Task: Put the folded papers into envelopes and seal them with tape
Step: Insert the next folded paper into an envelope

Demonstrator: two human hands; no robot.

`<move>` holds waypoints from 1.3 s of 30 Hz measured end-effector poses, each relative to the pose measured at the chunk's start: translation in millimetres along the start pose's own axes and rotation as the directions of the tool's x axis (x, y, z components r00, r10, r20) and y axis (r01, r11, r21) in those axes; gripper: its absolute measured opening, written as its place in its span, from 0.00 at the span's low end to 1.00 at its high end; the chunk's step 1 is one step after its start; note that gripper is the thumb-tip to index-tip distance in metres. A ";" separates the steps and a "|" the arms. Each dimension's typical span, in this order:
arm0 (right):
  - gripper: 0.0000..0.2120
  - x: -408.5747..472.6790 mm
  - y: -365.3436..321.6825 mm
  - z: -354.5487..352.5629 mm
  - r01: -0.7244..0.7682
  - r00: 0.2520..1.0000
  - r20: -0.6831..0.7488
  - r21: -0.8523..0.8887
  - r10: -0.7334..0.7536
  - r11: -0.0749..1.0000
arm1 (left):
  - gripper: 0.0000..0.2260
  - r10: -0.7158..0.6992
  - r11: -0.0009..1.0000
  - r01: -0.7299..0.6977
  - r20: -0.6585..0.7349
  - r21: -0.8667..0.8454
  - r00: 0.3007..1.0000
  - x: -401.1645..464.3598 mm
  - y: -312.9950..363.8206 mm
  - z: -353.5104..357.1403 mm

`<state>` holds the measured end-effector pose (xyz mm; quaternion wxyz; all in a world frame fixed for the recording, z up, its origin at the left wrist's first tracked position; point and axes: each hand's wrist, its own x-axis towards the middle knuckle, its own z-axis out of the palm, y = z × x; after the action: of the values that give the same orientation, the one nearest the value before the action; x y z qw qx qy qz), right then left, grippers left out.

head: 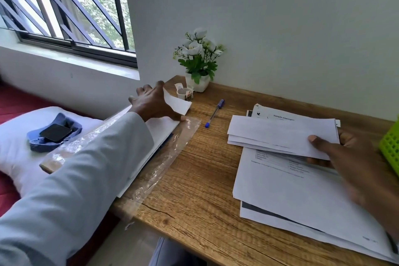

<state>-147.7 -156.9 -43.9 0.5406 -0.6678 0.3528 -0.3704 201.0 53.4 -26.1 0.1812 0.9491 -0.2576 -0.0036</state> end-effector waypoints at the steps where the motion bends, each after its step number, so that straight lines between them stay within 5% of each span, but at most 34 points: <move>1: 0.05 -0.5 0.1 0.2 0.000 1.000 0.000 0.007 0.000 1.000 | 0.50 0.005 0.999 -0.006 -0.046 -0.038 0.999 -0.9 1.0 -1.1; 5: 0.11 -2.5 -1.7 -0.3 -0.014 0.999 0.039 0.068 0.011 0.998 | 0.35 0.044 0.955 -0.098 -0.194 -0.278 0.980 -6.9 6.0 -14.0; 11: 0.13 0.7 -12.9 4.8 0.089 0.992 -0.105 0.262 -0.063 0.961 | 0.08 0.412 0.749 -0.330 0.014 -0.574 0.911 -19.2 40.7 -45.3; 19: 0.13 -6.4 -24.9 1.7 0.266 0.924 -0.352 0.314 -0.149 0.912 | 0.17 0.787 0.529 -0.458 0.211 -0.714 0.580 -34.8 116.8 -47.2; 24: 0.10 -5.1 -24.9 -0.3 0.244 0.926 -0.365 0.386 -0.095 0.890 | 0.10 0.858 0.459 -0.560 0.181 -0.690 0.481 -38.1 156.5 -16.0; 31: 0.11 -1.6 -17.4 4.0 0.126 0.977 -0.211 0.601 0.005 0.790 | 0.08 0.861 0.345 -0.568 0.011 -0.747 0.509 -58.6 166.6 47.4; 35: 0.17 -0.6 -3.1 21.2 -0.049 0.993 -0.078 0.376 0.085 0.925 | 0.06 0.897 0.245 -0.608 -0.061 -0.755 0.438 -70.9 171.7 65.2; 39: 0.17 4.2 1.9 23.3 -0.082 0.978 -0.172 0.201 0.118 0.976 | 0.05 0.897 0.236 -0.562 -0.044 -0.793 0.439 -74.6 174.2 70.9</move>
<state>-125.4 -150.1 -48.6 0.5860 -0.5567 0.3969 -0.4350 44.2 -73.9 -38.6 0.4489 0.5219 -0.6909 -0.2207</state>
